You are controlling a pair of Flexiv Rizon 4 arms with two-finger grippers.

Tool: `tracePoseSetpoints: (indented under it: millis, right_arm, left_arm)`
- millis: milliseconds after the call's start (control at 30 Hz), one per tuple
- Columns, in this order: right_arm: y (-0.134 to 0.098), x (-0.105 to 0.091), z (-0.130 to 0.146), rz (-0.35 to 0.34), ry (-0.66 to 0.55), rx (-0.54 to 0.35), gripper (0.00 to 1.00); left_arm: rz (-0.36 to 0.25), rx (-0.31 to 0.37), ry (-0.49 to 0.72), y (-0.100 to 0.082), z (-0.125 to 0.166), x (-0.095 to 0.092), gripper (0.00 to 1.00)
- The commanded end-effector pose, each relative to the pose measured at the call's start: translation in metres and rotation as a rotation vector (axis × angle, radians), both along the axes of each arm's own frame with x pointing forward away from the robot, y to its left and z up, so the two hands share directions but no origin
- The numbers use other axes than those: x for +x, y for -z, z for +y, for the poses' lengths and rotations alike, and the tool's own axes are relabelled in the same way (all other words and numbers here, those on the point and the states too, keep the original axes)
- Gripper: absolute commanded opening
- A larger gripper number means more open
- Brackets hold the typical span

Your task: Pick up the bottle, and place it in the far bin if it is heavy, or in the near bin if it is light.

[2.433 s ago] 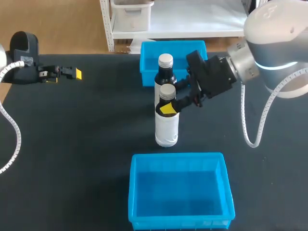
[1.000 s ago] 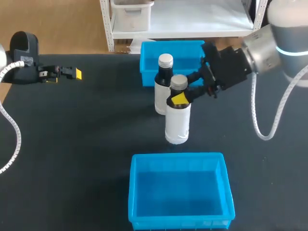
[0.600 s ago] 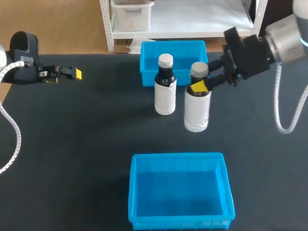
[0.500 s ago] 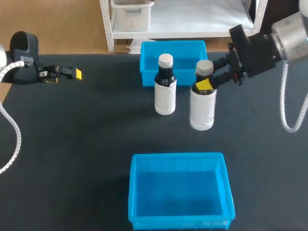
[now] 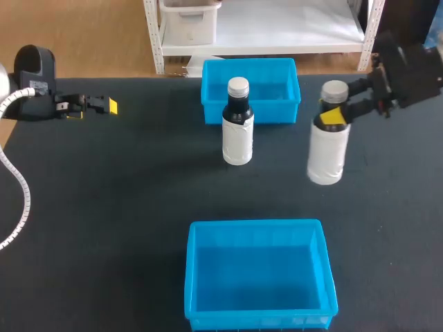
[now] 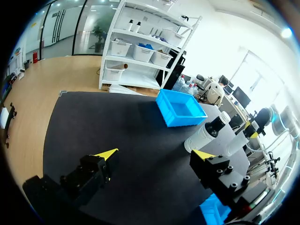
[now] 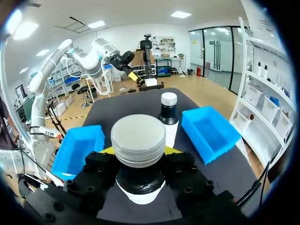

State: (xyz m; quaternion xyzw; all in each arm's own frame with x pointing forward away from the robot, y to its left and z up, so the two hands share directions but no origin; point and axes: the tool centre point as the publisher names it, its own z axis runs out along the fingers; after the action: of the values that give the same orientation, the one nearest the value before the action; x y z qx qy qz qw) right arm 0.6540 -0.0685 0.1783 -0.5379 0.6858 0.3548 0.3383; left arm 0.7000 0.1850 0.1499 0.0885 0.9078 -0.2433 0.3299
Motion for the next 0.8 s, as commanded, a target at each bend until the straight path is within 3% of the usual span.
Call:
tracePoseSetpoints:
  millis: [33,200,400,800]
  right_arm:
    - [-0.011,-0.004,-0.015,0.000,0.013,-0.010,0.00]
    - [-0.021,0.015,-0.035,-0.005,0.041,-0.034,0.00]
    - [-0.032,0.053,-0.049,0.008,0.059,-0.034,0.00]
    - [-0.057,0.147,-0.027,-0.019,0.017,-0.034,0.00]
  left_arm:
    - [0.000,0.000,0.000,0.000,0.000,0.000,1.00]
    - [0.000,0.000,0.000,0.000,0.000,0.000,1.00]
    - [0.000,0.000,0.000,0.000,0.000,0.000,1.00]
    - [0.000,0.000,0.000,0.000,0.000,0.000,1.00]
